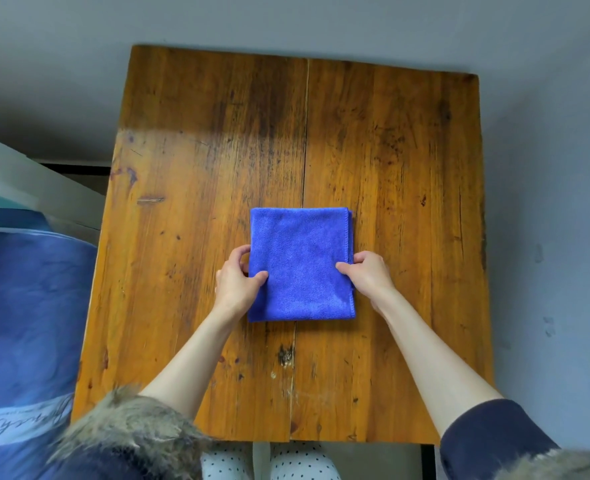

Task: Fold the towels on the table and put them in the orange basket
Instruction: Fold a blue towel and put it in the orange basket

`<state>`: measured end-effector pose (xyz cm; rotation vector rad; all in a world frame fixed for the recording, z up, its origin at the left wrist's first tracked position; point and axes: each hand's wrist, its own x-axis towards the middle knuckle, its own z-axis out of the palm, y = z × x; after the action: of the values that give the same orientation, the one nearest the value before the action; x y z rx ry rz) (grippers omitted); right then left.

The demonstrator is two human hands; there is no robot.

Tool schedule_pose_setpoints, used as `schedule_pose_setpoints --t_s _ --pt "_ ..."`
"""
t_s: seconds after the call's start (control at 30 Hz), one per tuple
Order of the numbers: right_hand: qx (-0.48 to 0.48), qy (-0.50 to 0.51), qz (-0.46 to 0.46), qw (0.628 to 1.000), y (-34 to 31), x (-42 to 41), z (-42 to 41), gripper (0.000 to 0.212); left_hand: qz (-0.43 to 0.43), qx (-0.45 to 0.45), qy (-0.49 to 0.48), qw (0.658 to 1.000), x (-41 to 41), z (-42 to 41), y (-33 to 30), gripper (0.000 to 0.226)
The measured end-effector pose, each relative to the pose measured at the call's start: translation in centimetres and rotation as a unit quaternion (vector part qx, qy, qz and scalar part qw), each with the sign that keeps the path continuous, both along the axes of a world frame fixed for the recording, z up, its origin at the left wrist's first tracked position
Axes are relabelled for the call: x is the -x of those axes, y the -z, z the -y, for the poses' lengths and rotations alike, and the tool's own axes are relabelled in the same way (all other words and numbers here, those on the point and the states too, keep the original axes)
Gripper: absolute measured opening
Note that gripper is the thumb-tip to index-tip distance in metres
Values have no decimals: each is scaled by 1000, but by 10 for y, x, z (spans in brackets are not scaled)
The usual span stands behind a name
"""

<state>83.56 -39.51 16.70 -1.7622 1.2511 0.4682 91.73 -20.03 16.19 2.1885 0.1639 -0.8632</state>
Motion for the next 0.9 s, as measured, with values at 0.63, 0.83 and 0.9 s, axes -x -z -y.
schedule_pose_setpoints --t_s 0.63,0.83,0.9 --pt "-144 -65 134 978 -38 29 -14 27 -198 175 -106 959 38 -37 -37 56" --pt "-126 -146 142 971 -69 24 -50 29 -189 212 -168 944 69 -78 -66 57" --pt "-131 -162 142 968 -81 20 -68 28 -175 217 -191 941 75 -100 -80 57"
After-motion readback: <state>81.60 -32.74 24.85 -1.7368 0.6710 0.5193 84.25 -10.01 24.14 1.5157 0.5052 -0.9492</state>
